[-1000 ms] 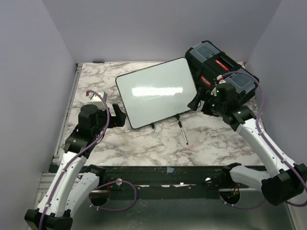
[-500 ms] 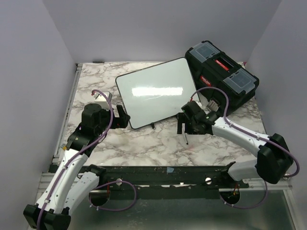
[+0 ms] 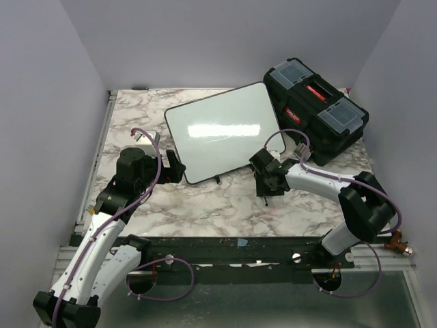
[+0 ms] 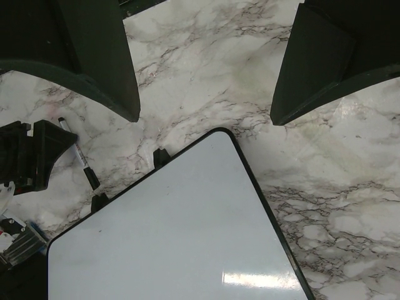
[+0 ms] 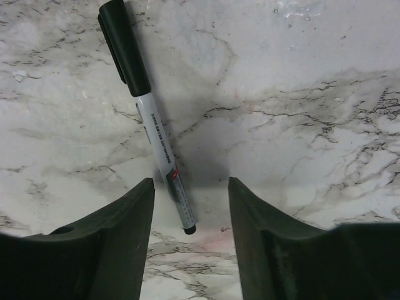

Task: Write a sentence on the whiteboard
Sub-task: Open the whiteboard marker at the center of the board.

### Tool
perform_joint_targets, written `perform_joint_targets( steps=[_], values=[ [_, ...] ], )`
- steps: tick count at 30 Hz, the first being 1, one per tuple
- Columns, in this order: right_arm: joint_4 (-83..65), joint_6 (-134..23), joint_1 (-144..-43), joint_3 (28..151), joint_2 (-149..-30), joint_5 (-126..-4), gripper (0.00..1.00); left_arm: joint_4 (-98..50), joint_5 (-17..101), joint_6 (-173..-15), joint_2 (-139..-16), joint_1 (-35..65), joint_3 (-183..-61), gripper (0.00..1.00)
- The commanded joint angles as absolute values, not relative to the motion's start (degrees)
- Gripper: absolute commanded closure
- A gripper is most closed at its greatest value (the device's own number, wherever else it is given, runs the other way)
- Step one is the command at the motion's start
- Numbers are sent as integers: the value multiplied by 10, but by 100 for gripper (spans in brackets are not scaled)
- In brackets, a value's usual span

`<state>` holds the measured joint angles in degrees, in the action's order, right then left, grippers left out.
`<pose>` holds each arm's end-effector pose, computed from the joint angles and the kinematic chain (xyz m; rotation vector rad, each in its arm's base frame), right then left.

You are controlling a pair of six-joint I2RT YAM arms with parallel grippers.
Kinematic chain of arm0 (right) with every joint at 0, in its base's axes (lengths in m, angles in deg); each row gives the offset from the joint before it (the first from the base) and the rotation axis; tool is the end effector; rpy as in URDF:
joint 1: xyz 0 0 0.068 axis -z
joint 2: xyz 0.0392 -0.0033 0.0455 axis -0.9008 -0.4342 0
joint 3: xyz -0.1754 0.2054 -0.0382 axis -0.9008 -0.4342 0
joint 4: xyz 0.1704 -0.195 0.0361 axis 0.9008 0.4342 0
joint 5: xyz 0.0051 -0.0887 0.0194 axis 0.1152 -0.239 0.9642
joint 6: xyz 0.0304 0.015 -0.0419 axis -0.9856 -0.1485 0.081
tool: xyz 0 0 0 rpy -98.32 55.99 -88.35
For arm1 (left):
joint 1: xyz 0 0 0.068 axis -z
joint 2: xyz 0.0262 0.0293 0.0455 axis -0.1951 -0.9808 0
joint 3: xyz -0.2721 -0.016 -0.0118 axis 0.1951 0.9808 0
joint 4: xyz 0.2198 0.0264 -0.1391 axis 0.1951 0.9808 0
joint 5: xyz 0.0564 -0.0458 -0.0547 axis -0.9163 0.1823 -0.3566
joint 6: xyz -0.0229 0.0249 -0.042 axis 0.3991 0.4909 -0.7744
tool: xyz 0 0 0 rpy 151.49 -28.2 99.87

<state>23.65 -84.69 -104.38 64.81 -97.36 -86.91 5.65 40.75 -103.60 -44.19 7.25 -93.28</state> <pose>0.2197 0.1733 0.1706 -0.0344 2.7332 -0.0029 0.1543 -0.0561 0.3095 0.0320 2.0597 -0.5512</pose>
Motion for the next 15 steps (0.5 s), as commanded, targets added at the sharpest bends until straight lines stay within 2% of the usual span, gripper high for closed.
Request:
perform_joint_targets(
  steps=[1, 15],
  values=[
    [219, -838, -1047, 656, -992, -897, 51, 51, 421, -1029, -438, 75, -941, 13],
    [211, -823, -1048, 658, -1012, -878, 84, 52, 425, -1028, -440, 79, -941, 15]
  ],
)
